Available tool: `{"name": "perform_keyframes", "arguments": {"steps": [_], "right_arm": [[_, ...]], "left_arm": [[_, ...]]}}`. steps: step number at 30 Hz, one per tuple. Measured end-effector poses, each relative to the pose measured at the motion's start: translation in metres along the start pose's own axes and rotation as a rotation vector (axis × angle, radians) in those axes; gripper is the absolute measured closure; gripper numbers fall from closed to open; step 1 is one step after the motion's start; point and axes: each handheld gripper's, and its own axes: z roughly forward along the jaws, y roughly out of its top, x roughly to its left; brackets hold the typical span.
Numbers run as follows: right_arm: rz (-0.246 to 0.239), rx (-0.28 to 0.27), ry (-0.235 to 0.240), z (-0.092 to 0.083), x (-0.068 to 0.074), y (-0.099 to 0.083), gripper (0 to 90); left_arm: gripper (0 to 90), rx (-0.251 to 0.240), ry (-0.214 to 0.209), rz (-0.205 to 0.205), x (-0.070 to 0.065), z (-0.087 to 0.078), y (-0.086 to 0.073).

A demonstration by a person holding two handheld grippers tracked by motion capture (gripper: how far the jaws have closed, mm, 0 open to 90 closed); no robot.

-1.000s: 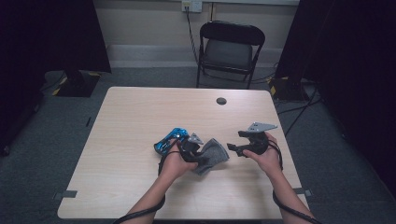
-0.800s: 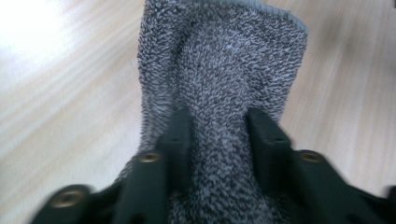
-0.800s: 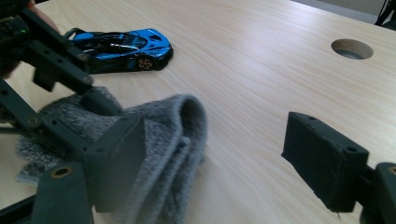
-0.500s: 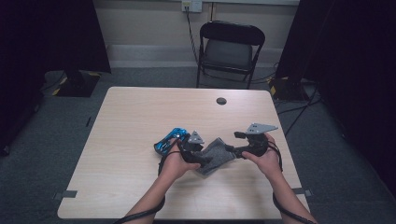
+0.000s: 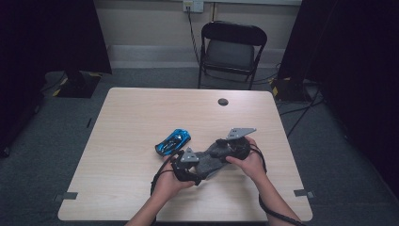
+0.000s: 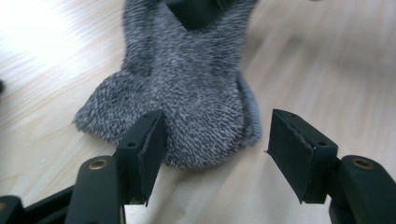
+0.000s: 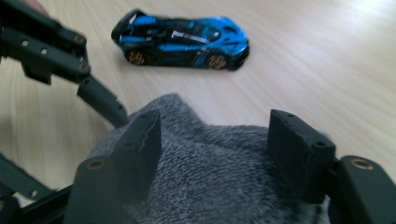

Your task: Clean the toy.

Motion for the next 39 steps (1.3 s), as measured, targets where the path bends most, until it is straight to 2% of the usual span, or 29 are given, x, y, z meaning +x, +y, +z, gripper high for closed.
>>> {"name": "perform_keyframes", "arguments": {"steps": [5, 7, 12, 15, 18, 20, 23, 26, 28, 29, 32, 36, 39], "right_arm": [[-0.002, 0.045, 0.041, 0.007, 0.001, -0.008, 37.4], [-0.009, 0.060, 0.054, 0.004, 0.002, -0.011, 35.8], [0.003, 0.065, 0.070, -0.009, 0.005, -0.024, 35.2], [-0.012, 0.097, 0.068, -0.017, 0.010, -0.031, 35.1], [-0.014, 0.087, 0.042, -0.025, 0.013, -0.033, 32.6], [-0.009, 0.071, 0.009, -0.031, 0.013, -0.032, 32.1], [0.002, 0.052, -0.016, -0.034, 0.010, -0.034, 31.7], [0.038, 0.048, -0.012, -0.031, 0.006, -0.039, 32.3], [0.040, 0.067, -0.018, -0.027, 0.005, -0.043, 33.6], [0.045, 0.076, -0.025, -0.025, 0.005, -0.045, 33.8], [0.077, 0.071, -0.047, -0.023, 0.003, -0.051, 36.3], [0.093, 0.065, -0.068, -0.021, 0.002, -0.056, 38.3], [0.075, 0.063, -0.093, -0.020, 0.004, -0.058, 39.7]], "left_arm": [[35.9, 0.033, 0.056, 0.013, 0.009, 0.004, -0.002], [36.2, 0.048, 0.079, 0.001, 0.015, 0.006, -0.001], [37.5, 0.031, 0.119, -0.009, 0.027, 0.012, 0.004], [38.0, 0.023, 0.125, -0.014, 0.032, 0.015, 0.011], [38.1, 0.019, 0.120, -0.013, 0.035, 0.019, 0.017], [38.1, 0.011, 0.099, -0.017, 0.035, 0.020, 0.021], [37.1, -0.008, 0.074, -0.030, 0.036, 0.015, 0.027], [35.6, -0.024, 0.050, -0.039, 0.038, 0.006, 0.032], [33.8, -0.032, 0.059, -0.035, 0.042, -0.001, 0.035], [32.4, -0.021, 0.064, -0.035, 0.044, -0.004, 0.036], [30.7, -0.020, 0.082, -0.039, 0.053, -0.012, 0.037], [27.4, -0.013, 0.116, -0.058, 0.069, -0.023, 0.035], [23.8, -0.016, 0.131, -0.084, 0.082, -0.028, 0.033]]}}
